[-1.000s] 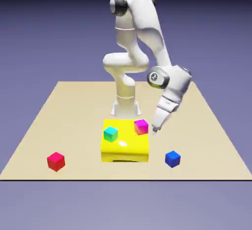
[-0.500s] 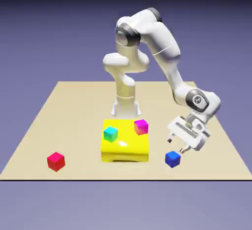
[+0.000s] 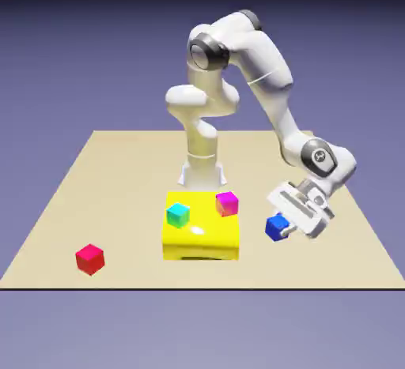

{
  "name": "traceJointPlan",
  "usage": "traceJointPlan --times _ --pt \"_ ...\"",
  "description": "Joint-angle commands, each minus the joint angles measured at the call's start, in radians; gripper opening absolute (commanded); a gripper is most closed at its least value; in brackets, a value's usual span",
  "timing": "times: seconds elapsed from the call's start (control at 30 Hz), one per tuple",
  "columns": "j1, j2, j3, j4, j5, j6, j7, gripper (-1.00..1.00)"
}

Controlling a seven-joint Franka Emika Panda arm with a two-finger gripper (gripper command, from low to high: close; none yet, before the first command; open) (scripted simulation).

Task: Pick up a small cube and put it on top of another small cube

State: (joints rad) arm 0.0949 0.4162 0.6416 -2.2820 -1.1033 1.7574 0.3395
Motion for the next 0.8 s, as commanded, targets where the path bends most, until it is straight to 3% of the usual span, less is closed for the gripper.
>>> traceJointPlan --times 0.0,0.4,0.57,0.77 --pt "0.013 -0.036 -0.023 -0.013 0.04 -0.004 -0.005 -1.0" --pt "0.171 -0.47 -0.299 -0.17 0.544 -0.057 -0.07 -1.0" --pt "0.131 -0.417 -0.341 -0.275 0.456 0.093 -0.009 -1.0" --pt "0.131 -0.417 -0.341 -0.276 0.456 0.093 -0.009 -1.0"
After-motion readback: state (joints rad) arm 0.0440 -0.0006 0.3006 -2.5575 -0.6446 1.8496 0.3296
